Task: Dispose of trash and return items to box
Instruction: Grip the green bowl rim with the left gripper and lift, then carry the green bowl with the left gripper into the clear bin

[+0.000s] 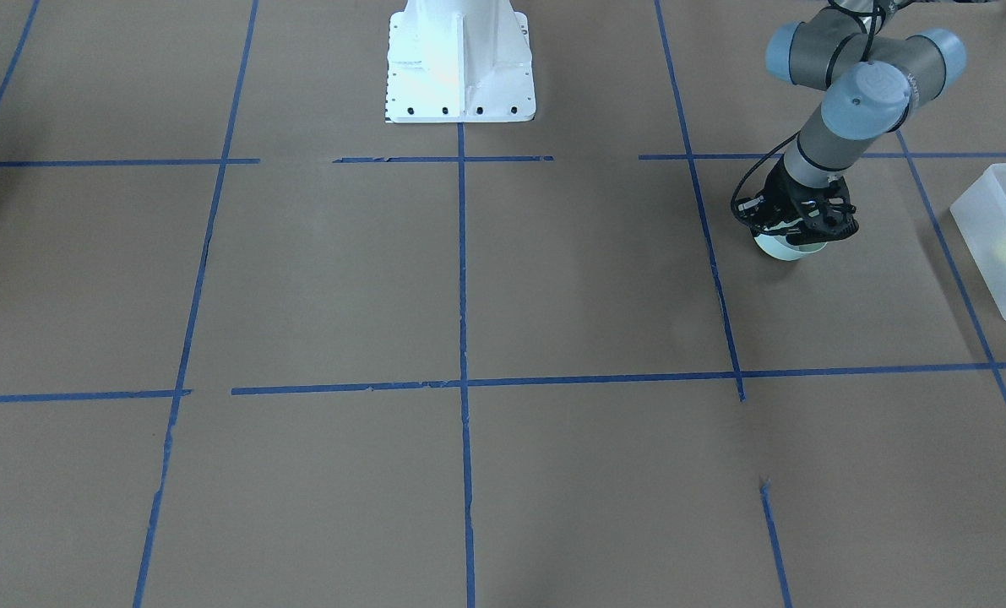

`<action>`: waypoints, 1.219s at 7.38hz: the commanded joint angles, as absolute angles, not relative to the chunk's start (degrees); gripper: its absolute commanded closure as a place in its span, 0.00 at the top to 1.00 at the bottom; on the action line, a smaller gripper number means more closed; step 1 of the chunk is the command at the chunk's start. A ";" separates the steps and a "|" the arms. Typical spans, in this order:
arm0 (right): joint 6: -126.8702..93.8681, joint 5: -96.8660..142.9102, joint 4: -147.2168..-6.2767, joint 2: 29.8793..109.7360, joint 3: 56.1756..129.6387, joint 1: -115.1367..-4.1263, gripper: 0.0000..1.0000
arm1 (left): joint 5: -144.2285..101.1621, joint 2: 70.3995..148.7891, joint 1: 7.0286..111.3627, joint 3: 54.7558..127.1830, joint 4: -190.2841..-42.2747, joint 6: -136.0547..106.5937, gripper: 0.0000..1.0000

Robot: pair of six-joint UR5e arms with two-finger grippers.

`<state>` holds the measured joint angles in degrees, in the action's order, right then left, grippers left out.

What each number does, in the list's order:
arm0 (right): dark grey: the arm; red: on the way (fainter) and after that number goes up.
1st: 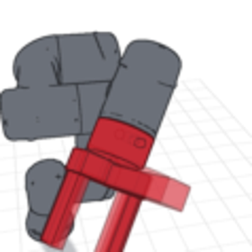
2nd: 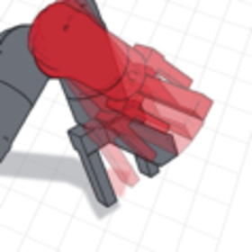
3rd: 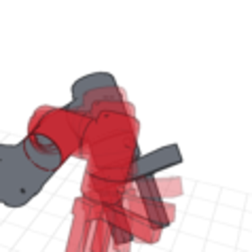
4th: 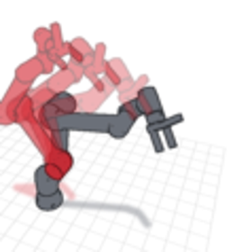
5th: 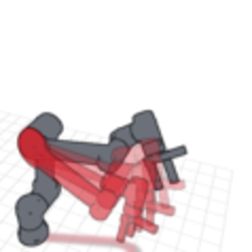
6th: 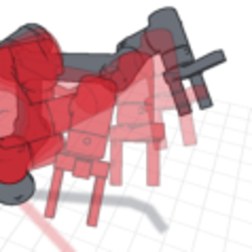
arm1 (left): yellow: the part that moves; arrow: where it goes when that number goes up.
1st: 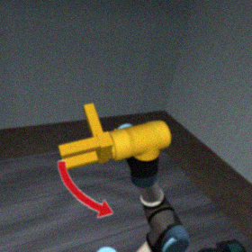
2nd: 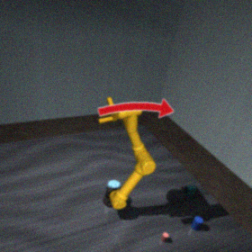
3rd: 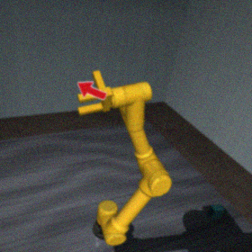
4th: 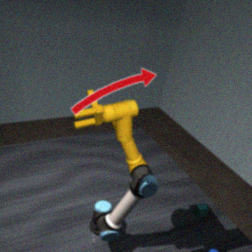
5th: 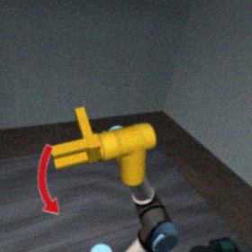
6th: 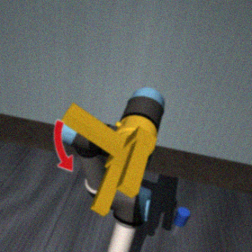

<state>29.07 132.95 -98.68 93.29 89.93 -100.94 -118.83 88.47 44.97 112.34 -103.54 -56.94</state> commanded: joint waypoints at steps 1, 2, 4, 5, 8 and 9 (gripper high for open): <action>28.57 135.34 -98.61 93.25 92.01 -100.90 1.00 | -118.57 85.70 59.77 114.97 -97.58 -31.79 0.00; 28.04 136.31 -98.61 93.25 93.41 -100.72 1.00 | -118.48 83.43 63.16 112.96 -97.38 -22.16 0.00; 26.19 137.11 -98.70 93.25 93.78 -99.76 1.00 | -115.34 83.84 75.26 105.86 -97.29 -7.46 0.00; 26.19 137.20 -98.70 93.25 93.69 -99.67 1.00 | -109.92 84.11 79.93 101.73 -97.38 3.75 0.00; 26.19 137.29 -98.79 93.34 93.52 -98.97 1.00 | -107.93 87.61 85.87 81.90 -107.55 6.99 0.00; 26.10 137.37 -98.70 93.34 93.60 -98.88 1.00 | -108.02 87.37 85.87 78.17 -111.75 3.99 0.00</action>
